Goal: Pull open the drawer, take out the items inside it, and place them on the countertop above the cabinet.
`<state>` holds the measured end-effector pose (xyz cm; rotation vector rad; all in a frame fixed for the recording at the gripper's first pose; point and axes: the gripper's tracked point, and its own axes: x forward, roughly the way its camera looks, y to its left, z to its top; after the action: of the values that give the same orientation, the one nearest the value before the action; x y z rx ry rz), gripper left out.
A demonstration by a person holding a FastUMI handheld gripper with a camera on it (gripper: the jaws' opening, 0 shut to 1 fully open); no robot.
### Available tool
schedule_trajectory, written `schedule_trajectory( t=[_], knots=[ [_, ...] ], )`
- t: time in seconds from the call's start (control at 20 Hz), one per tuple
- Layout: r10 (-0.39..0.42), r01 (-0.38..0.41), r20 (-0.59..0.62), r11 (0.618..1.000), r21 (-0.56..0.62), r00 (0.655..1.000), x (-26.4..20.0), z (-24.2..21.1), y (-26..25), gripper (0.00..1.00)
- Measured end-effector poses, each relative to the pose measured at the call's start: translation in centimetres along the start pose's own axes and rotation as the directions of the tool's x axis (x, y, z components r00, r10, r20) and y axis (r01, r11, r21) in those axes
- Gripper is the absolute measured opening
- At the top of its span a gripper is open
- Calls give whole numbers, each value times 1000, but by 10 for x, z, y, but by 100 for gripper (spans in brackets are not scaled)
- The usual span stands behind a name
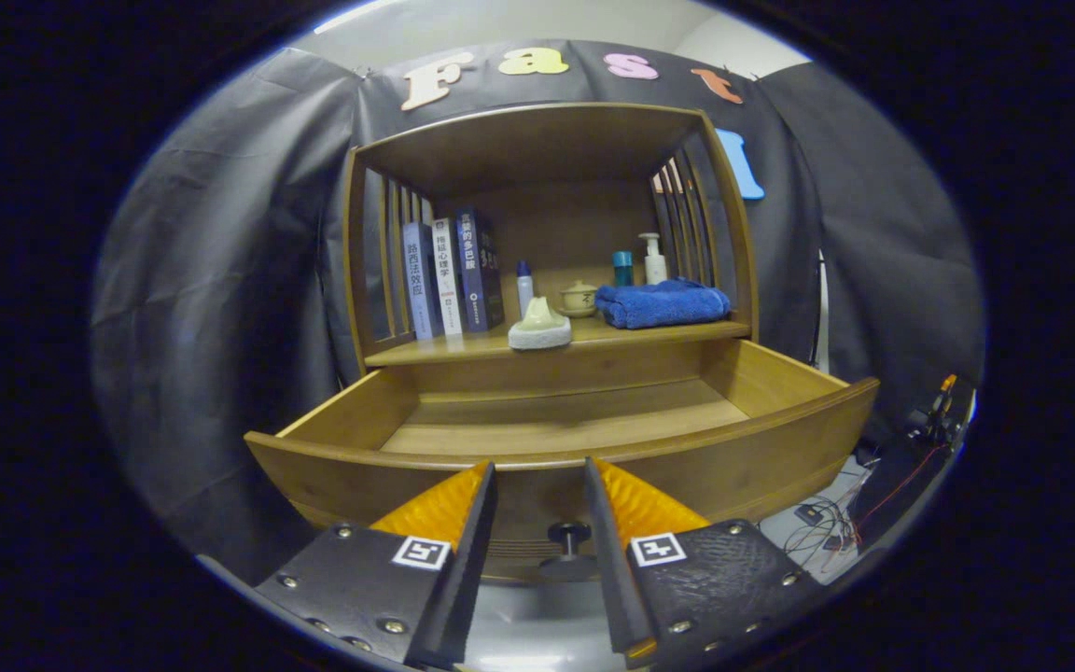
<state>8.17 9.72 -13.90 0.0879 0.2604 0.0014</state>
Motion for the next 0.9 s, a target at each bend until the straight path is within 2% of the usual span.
schedule_trajectory(
  t=[0.15, 0.7, 0.9],
  knots=[
    [-30, 29, -10, 999, -27, 1000, 0, 0, -1, 56],
    [-34, 32, -40, 999, -28, 999, 26, 8, 2, 56],
    [-35, 35, -16, 999, -15, 999, 38, 19, 3, 56]
  ],
)
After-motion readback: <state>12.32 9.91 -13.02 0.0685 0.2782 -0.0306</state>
